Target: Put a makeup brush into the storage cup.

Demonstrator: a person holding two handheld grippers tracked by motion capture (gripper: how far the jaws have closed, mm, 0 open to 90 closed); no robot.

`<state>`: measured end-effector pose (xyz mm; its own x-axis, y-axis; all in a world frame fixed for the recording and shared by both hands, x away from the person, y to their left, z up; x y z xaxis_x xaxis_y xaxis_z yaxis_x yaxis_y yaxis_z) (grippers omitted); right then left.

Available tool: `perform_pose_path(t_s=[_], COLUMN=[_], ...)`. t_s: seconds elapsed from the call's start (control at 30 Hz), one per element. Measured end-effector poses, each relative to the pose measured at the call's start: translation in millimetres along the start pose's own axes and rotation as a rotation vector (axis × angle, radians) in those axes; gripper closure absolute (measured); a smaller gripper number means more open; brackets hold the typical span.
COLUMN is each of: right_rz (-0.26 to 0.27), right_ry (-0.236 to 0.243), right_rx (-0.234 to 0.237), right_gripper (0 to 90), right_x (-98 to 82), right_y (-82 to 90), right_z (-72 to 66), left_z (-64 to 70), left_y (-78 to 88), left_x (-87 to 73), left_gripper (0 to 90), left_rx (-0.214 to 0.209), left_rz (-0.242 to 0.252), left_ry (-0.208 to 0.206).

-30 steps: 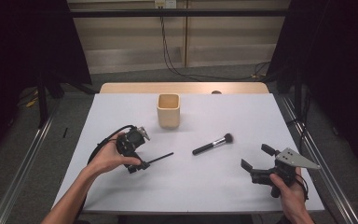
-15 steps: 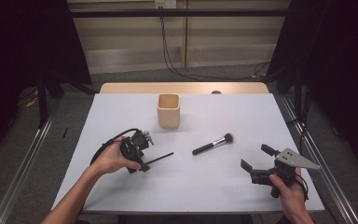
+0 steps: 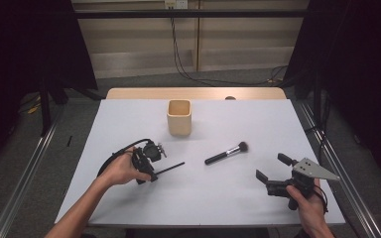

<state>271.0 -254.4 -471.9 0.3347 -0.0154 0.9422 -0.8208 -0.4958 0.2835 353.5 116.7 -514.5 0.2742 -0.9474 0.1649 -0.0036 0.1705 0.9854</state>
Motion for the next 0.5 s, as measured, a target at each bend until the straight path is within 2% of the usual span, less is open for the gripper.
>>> perform_pose_path(t_s=[0.17,0.2,0.33,0.5], right_rz=[0.010,0.007,0.002,0.003], right_ry=[-0.001,0.000,-0.002,-0.003], right_rx=[0.000,0.001,0.002,0.001], right_gripper=[0.6,0.6,0.7,0.6], right_x=[1.1,0.7,0.1,0.0], right_y=[0.6,0.6,0.3,0.1], right_z=[-1.0,-1.0,-0.5,-0.6], left_z=[1.5,1.4,2.9,3.4], left_y=[-0.5,0.1,0.0,-0.5], left_x=[0.7,0.2,-0.1,-0.1], left_gripper=[71.0,72.3,83.3,85.8], left_rx=[-0.005,-0.008,-0.034,-0.041], left_rz=[-0.009,-0.018,-0.015,-0.011], left_ry=[-0.002,-0.013,0.004,0.024])
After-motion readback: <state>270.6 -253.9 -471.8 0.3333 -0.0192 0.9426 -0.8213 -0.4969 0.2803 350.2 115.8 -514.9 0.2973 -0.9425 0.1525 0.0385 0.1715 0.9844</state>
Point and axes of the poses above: each handheld gripper's, and its own axes: y roughly backward along the jaws, x roughly out of its top, z roughly to its right, the point moved 7 cm from there along -y, roughly forward along the jaws, and after that the axes turned 6 degrees about -y, right-handed, at the moved point
